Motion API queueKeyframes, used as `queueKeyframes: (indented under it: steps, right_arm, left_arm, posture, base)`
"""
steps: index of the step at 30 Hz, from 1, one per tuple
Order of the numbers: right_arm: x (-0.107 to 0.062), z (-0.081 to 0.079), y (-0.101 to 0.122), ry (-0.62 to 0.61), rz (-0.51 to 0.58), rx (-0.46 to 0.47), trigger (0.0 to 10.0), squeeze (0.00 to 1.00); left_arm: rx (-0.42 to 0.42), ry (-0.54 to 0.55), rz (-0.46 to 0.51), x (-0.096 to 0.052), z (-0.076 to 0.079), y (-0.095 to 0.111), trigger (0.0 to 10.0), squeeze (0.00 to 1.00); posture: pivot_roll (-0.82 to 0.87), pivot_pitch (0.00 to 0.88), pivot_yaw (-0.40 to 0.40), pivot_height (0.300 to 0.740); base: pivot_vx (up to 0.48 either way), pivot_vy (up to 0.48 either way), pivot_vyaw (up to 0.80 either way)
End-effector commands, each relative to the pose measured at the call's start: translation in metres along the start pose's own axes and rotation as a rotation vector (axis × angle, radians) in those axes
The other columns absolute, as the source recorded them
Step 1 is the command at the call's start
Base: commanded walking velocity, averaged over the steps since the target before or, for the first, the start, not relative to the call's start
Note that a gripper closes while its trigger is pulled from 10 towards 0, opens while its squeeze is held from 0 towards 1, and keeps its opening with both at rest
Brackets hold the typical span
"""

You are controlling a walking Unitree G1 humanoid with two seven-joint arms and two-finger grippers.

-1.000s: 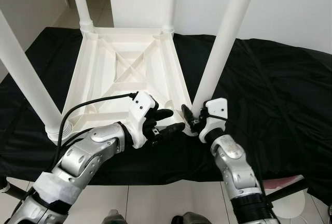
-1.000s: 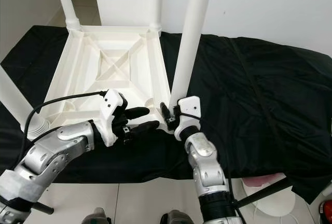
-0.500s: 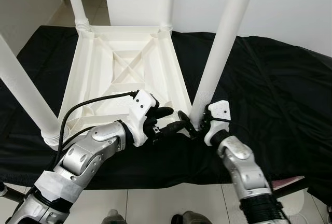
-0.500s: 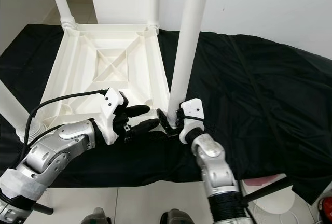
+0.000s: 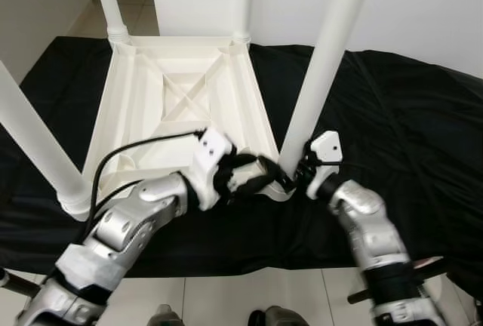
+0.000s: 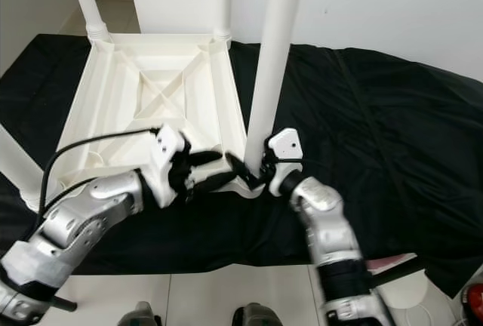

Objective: Building children table

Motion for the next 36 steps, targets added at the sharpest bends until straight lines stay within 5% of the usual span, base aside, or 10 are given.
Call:
queueKeyframes:
  steps: [1, 4, 7, 17, 18, 20, 21, 27, 36]
  right_arm:
    - [-0.001, -0.009, 0.000, 0.067, -0.009, -0.015, 10.0, 0.00]
    - [-0.002, -0.007, 0.001, 0.114, -0.009, -0.041, 10.0, 0.00]
    - [0.002, 0.023, -0.001, -0.017, -0.041, -0.061, 10.0, 0.00]
    - [0.004, 0.006, 0.008, 0.175, 0.011, -0.091, 10.0, 0.00]
    - [0.005, 0.007, 0.010, 0.204, 0.015, -0.095, 5.2, 0.00]
    - [0.007, 0.009, 0.011, 0.222, 0.019, -0.097, 5.2, 0.00]
    - [0.007, 0.008, 0.010, 0.254, 0.015, -0.111, 0.0, 0.00]
    - [0.004, 0.005, 0.002, 0.302, -0.013, -0.086, 0.0, 0.00]
    - [-0.006, 0.000, -0.007, 0.206, -0.032, -0.053, 0.0, 0.00]
  left_arm:
    - [0.003, -0.098, -0.015, -0.004, 0.006, -0.001, 10.0, 0.00]
    - [0.031, -0.126, -0.048, -0.006, 0.005, -0.005, 10.0, 0.00]
    - [0.027, -0.039, -0.018, -0.001, -0.011, 0.000, 10.0, 0.00]
    - [0.027, -0.109, -0.036, 0.000, 0.001, -0.004, 10.0, 0.00]
    - [0.030, -0.113, -0.031, 0.003, 0.002, -0.002, 10.0, 0.00]
    - [0.033, -0.117, -0.027, 0.005, 0.003, 0.000, 10.0, 0.00]
    - [0.028, -0.133, -0.021, 0.006, 0.006, 0.001, 10.0, 0.00]
    - [0.018, -0.180, -0.032, 0.003, 0.018, 0.000, 10.0, 0.00]
    - [0.025, -0.150, -0.047, -0.008, 0.017, 0.000, 10.0, 0.00]
  posture:
    - [0.01, 0.031, -0.048, 0.740]
    - [0.00, 0.036, -0.042, 0.740]
    - [0.00, 0.044, -0.044, 0.740]
    - [0.01, 0.056, -0.031, 0.740]
    - [0.01, 0.058, -0.034, 0.740]
    - [0.01, 0.058, -0.034, 0.740]
    - [0.01, 0.055, -0.031, 0.740]
    - [0.03, 0.060, -0.036, 0.740]
    - [0.03, 0.072, -0.039, 0.740]
  base:
    - [0.000, 0.000, 0.00]
    - [0.000, 0.000, 0.00]
    - [0.000, 0.000, 0.00]
    - [0.000, 0.000, 0.00]
    - [0.000, 0.000, 0.00]
    - [0.000, 0.000, 0.00]
    - [0.000, 0.000, 0.00]
    - [0.000, 0.000, 0.00]
    - [0.000, 0.000, 0.00]
Point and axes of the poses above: a point about 5 cm out from each wrist's last joint towards the gripper, its own x axis pointing out of the wrist towards the gripper, its own y axis along the axis of the wrist's last joint, z = x × y, the point moved 1 cm from there along x, pointing out of the wrist towards the gripper, and after that the axes turned 1 degree about x, right-handed, at the moved point
